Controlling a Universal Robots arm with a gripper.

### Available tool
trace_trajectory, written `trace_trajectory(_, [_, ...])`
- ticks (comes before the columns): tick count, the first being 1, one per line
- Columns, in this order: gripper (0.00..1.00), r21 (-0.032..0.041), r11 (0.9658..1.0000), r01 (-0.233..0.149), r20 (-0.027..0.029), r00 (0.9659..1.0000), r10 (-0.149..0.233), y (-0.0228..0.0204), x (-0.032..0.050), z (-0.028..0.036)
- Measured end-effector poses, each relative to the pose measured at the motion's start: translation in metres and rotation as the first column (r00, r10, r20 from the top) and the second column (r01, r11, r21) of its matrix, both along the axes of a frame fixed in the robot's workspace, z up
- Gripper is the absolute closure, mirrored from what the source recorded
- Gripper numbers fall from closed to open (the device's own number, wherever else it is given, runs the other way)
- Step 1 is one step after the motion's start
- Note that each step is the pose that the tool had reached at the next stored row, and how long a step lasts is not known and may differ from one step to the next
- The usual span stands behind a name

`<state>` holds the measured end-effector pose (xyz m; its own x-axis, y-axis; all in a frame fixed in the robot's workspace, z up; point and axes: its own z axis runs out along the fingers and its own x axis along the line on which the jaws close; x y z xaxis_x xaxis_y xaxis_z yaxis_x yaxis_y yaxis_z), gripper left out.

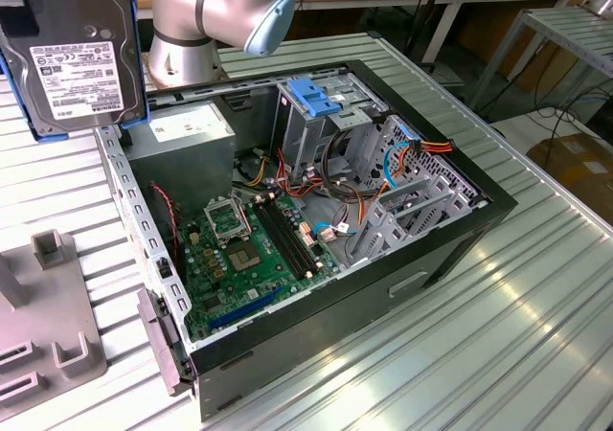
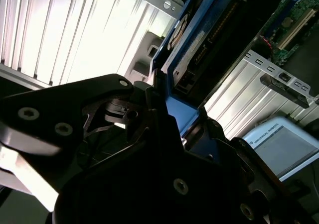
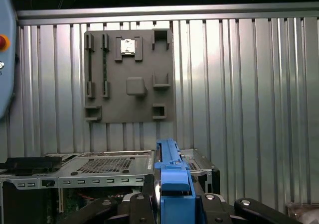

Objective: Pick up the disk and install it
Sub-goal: 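Pick up the disk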

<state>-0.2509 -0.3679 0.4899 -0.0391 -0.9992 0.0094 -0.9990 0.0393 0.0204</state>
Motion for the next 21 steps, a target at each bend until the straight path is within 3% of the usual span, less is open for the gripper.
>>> trace_trajectory(11, [0.63, 0.0, 1.0, 0.001, -0.0017, 1.0, -0.001, -0.0007, 0.0292, -0.0001])
trace_trajectory(13, [0.63, -0.0001, 1.0, 0.002, -0.0019, 1.0, -0.002, -0.0023, 0.0303, 0.0])
trace_trajectory(17, [0.63, 0.0, 1.0, 0.004, -0.0018, 1.0, -0.004, -0.0116, 0.0328, -0.0002])
trace_trajectory(21, [0.63, -0.0001, 1.0, 0.004, -0.0028, 1.0, -0.004, -0.0141, 0.0411, -0.0005])
